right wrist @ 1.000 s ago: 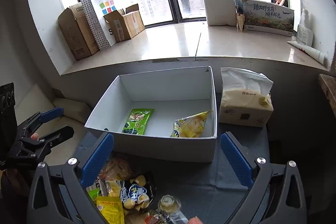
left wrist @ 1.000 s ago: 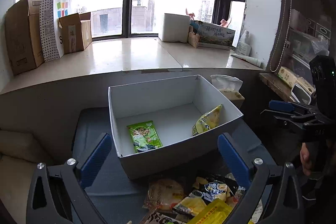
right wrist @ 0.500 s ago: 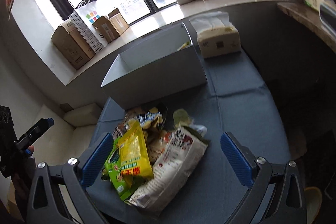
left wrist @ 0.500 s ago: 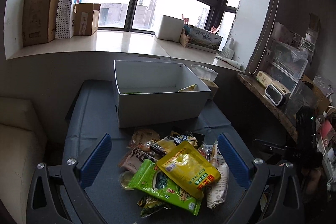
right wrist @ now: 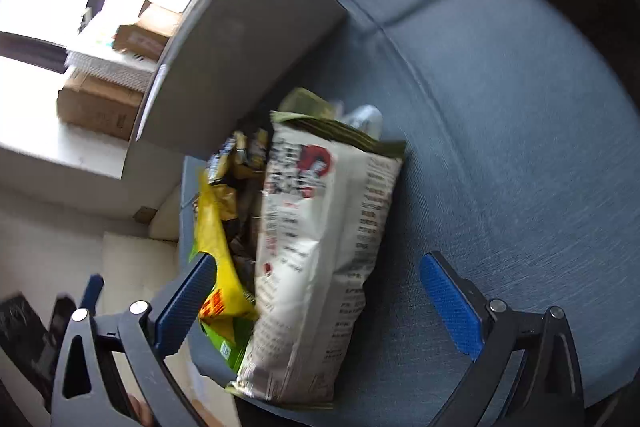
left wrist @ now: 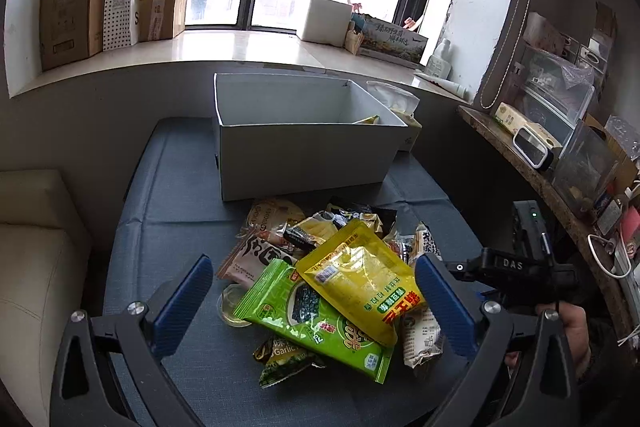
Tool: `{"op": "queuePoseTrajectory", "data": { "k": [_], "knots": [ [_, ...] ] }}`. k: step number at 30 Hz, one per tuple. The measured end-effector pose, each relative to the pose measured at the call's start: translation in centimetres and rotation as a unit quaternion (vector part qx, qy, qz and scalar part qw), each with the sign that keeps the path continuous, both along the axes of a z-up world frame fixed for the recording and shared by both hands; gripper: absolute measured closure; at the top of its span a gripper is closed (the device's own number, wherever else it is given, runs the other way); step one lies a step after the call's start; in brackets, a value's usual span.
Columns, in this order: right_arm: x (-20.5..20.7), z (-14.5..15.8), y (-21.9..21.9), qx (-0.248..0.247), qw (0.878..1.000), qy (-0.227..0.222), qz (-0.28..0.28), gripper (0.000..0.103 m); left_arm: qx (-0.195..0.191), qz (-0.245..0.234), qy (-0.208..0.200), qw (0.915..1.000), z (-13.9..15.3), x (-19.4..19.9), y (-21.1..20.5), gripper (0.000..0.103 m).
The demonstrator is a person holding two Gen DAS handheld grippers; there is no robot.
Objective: Organize snacks
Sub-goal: 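Move the right tool to the white red-logo snack bag and grasp it, then lift the white bag with the right tool while the left tool grasps the yellow bean-snack pack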
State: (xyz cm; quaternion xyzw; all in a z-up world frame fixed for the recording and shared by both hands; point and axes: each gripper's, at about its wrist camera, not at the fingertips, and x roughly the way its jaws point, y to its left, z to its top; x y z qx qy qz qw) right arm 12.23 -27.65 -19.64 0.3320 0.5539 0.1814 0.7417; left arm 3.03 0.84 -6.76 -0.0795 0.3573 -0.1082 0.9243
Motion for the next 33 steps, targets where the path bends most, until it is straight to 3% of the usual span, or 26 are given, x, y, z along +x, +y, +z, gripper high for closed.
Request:
{"op": "queuePoseTrajectory", "data": {
  "k": [4,6,7,10,11,12,13,15,25,30,33],
  "knots": [
    [0.1,-0.1,0.7,-0.009,1.0,-0.003,0.007,0.002,0.0,-0.005,0.01,0.9999,-0.8,-0.3,-0.2,0.0],
    [0.2,0.0,1.4,-0.014,1.0,-0.006,0.014,0.011,-0.003,-0.006,0.013,0.9999,-1.0,-0.3,-0.2,0.0],
    [0.3,-0.2,1.8,-0.003,1.0,0.0,0.024,0.021,-0.006,-0.007,0.014,0.9999,-1.0,-0.4,-0.1,0.0],
    [0.3,-0.4,2.8,-0.003,0.999,0.0,0.036,0.03,0.004,-0.009,0.021,0.9997,-1.2,-0.2,-0.5,0.0],
    [0.3,-0.4,2.9,-0.003,0.999,-0.003,0.034,0.036,0.009,-0.009,0.02,0.9997,-1.3,-0.3,-0.7,0.0],
    [0.2,-0.3,2.9,-0.005,0.999,-0.005,0.032,0.052,0.012,-0.01,0.019,0.9997,-1.4,-0.3,-0.7,0.0],
    [0.3,-0.2,2.8,-0.017,0.999,-0.007,0.03,0.06,0.012,-0.011,0.022,0.9996,-1.5,-0.3,-0.8,0.0],
    [0.2,-0.1,2.5,-0.013,0.999,-0.01,0.028,0.065,0.01,-0.012,0.028,0.9995,-1.9,-0.3,-0.8,0.0],
    [-1.0,6.0,-0.5,-0.082,0.989,-0.123,0.004,0.069,0.016,-0.032,0.056,0.9978,-3.9,0.7,-2.2,0.0],
    [-4.2,10.3,-1.1,-0.132,0.966,-0.223,0.006,0.069,0.05,-0.055,0.069,0.9949,-5.2,0.9,-4.9,0.0],
    [-5.4,11.9,-0.8,-0.157,0.955,-0.251,0.014,0.069,0.081,-0.065,0.069,0.9922,-6.2,1.1,-6.7,0.0]
  ]
}}
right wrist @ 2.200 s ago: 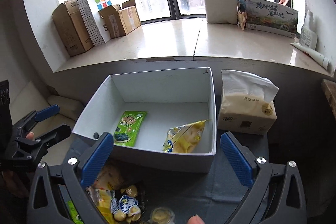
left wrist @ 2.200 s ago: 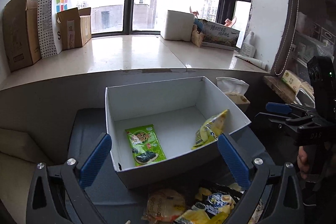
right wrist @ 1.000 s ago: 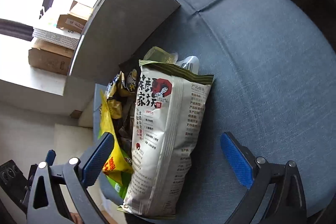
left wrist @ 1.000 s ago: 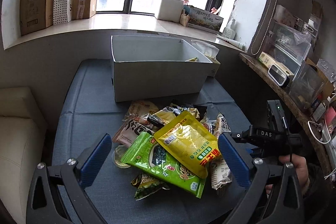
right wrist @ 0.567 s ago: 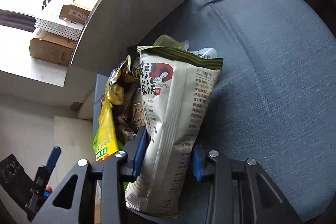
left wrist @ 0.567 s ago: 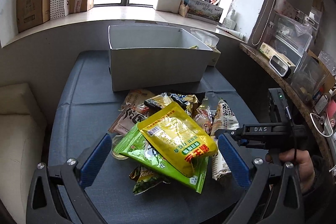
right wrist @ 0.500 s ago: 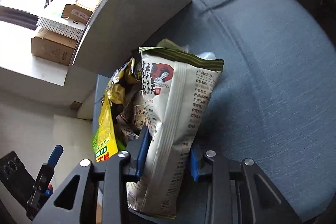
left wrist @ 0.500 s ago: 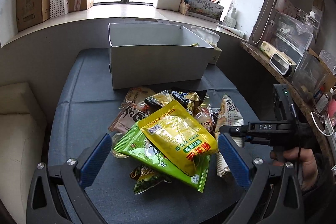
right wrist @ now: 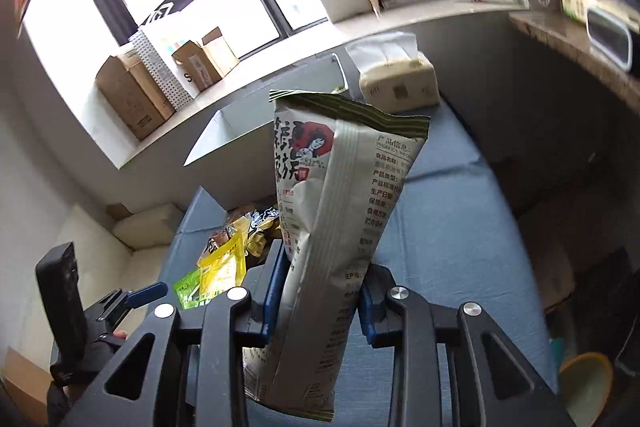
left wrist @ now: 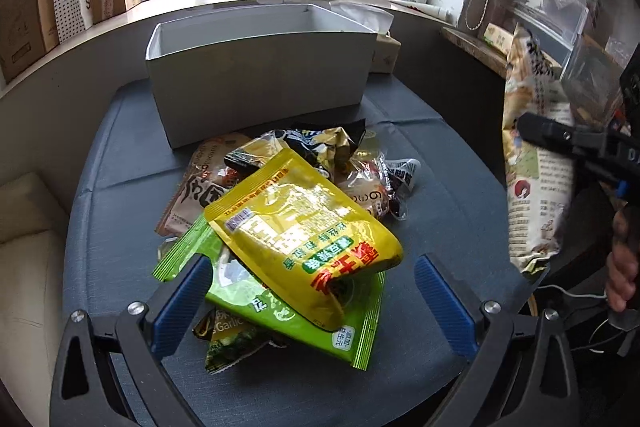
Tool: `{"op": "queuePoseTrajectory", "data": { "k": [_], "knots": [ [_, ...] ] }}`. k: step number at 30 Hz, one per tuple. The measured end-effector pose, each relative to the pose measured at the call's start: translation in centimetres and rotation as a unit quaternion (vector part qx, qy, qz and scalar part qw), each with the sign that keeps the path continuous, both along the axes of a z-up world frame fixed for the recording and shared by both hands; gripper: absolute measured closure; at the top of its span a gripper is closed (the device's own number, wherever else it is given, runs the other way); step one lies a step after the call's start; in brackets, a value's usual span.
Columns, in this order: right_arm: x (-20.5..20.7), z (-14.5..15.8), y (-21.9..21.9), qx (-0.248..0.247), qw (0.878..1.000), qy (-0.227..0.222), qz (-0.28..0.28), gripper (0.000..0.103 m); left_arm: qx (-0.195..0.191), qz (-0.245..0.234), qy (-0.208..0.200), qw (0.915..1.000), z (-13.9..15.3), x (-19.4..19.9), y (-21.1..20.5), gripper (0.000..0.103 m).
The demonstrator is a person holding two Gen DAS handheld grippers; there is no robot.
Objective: Organize snacks
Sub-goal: 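Lift the white bag with the right tool while the left tool grasps the yellow bean-snack pack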
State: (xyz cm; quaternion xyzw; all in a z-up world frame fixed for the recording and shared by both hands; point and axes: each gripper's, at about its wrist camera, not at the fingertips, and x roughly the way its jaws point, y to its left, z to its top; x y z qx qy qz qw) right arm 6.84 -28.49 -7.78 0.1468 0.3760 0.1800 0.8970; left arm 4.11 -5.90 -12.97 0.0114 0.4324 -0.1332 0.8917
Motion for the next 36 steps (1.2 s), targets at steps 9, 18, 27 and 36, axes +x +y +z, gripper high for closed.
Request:
{"op": "queuePoseTrajectory", "data": {
  "k": [9,18,27,36],
  "knots": [
    [0.5,-2.2,0.4,-0.014,0.999,0.026,0.015,0.075,0.131,-0.029,-0.004,0.991,-3.3,1.5,-4.1,0.0],
    [0.0,-2.3,-0.7,-0.017,1.0,0.022,0.002,0.075,0.1,-0.027,0.012,0.9945,-3.1,2.7,-3.4,0.051],
    [0.1,-2.3,-0.3,-0.014,0.999,0.024,0.016,0.075,0.009,-0.014,0.031,0.9994,-1.4,3.2,-0.7,0.072],
    [0.2,-1.8,0.4,-0.012,0.999,0.014,0.031,0.075,-0.069,-0.006,-0.013,0.9975,2.5,0.7,2.1,0.083]
  ]
}}
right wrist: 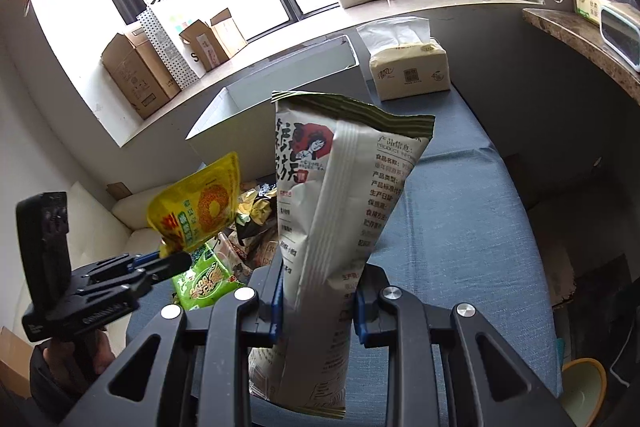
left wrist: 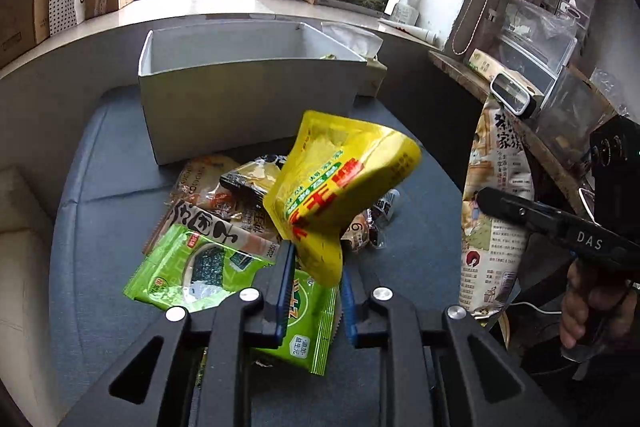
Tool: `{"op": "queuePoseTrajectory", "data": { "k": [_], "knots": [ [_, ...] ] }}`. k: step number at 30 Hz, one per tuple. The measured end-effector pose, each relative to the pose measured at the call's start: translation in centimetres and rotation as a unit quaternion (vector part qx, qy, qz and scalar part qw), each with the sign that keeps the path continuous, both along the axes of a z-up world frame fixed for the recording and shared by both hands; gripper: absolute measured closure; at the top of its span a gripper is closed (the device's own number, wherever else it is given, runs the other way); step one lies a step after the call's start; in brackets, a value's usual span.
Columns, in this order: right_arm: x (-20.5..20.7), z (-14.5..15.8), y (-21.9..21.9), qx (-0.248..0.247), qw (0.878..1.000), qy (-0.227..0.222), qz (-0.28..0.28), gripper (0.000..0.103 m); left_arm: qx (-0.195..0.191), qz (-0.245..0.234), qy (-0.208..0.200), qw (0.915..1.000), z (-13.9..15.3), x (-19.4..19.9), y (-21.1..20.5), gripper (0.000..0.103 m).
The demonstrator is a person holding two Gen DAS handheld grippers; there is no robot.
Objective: Organize snacks
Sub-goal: 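Lift the white bag with the right tool while the left tool grasps the yellow bean-snack pack, then carry both packs over the white box and release them inside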
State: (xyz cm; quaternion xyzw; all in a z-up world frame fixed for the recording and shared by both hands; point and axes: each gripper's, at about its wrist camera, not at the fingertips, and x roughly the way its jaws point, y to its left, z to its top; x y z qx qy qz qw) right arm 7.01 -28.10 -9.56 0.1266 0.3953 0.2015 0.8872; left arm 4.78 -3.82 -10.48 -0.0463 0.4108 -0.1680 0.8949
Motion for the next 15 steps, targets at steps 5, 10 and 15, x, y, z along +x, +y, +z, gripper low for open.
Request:
{"op": "queuePoseTrajectory", "data": {
  "k": [5,10,15],
  "knots": [
    [0.5,-0.1,1.1,0.0,1.0,0.005,0.015,0.075,-0.003,0.006,0.001,1.0,0.0,0.3,1.2,0.089],
    [0.6,0.1,2.1,-0.002,1.0,0.002,0.031,0.075,-0.025,0.0,-0.012,0.9996,0.5,-0.1,1.9,0.093],
    [0.7,0.1,2.5,0.0,0.999,0.001,0.037,0.075,-0.03,-0.002,-0.03,0.9991,1.8,-0.7,2.0,0.099]
  ]
}}
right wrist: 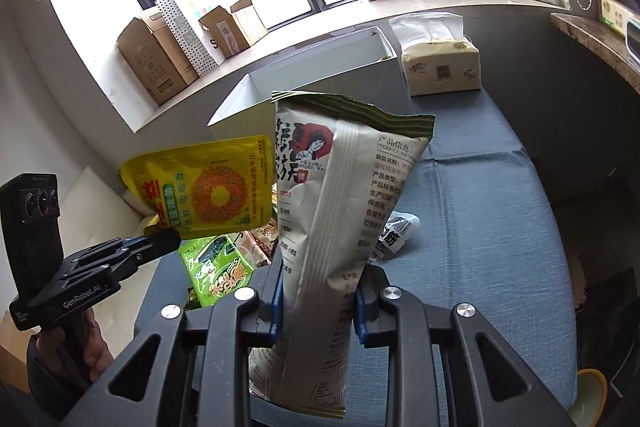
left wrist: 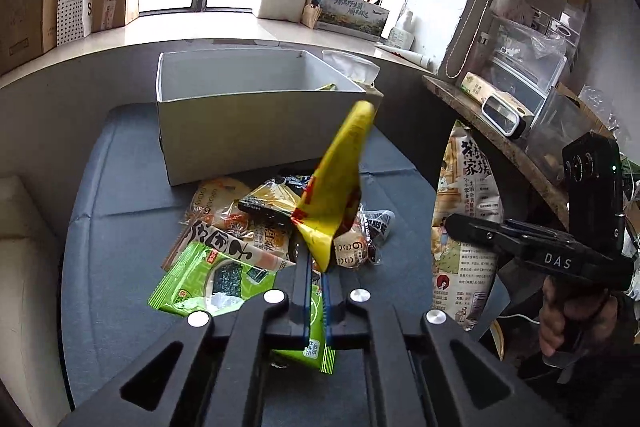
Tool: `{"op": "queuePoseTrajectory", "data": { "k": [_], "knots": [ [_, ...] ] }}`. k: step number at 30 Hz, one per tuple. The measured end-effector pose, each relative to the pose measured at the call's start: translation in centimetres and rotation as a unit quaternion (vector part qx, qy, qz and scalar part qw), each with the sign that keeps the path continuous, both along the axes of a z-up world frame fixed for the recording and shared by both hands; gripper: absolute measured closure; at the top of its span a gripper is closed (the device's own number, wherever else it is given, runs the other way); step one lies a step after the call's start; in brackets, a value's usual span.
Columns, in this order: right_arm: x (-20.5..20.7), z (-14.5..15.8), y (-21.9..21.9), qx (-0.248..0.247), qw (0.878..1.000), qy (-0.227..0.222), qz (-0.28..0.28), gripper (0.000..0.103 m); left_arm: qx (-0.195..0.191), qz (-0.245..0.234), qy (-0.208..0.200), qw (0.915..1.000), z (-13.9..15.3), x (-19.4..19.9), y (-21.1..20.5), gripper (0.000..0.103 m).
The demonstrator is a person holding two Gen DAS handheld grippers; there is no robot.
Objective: Organize snacks
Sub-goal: 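Carry both packs over the white box and release them inside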
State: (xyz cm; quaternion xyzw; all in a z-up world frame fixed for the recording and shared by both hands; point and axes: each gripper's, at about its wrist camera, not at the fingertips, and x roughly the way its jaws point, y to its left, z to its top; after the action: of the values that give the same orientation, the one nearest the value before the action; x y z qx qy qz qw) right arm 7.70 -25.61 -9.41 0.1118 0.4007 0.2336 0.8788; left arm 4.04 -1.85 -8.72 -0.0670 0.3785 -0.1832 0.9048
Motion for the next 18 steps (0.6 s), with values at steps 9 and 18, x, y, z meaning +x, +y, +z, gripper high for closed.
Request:
{"op": "queuePoseTrajectory", "data": {
  "k": [9,18],
  "knots": [
    [0.9,1.3,0.8,0.003,1.0,-0.02,0.016,0.075,0.014,0.005,-0.018,0.9997,1.6,1.0,0.0,0.102],
    [2.7,3.0,2.2,-0.002,0.999,-0.037,0.034,0.075,0.015,0.013,-0.053,0.9984,4.4,2.5,0.6,0.102]
  ]
}}
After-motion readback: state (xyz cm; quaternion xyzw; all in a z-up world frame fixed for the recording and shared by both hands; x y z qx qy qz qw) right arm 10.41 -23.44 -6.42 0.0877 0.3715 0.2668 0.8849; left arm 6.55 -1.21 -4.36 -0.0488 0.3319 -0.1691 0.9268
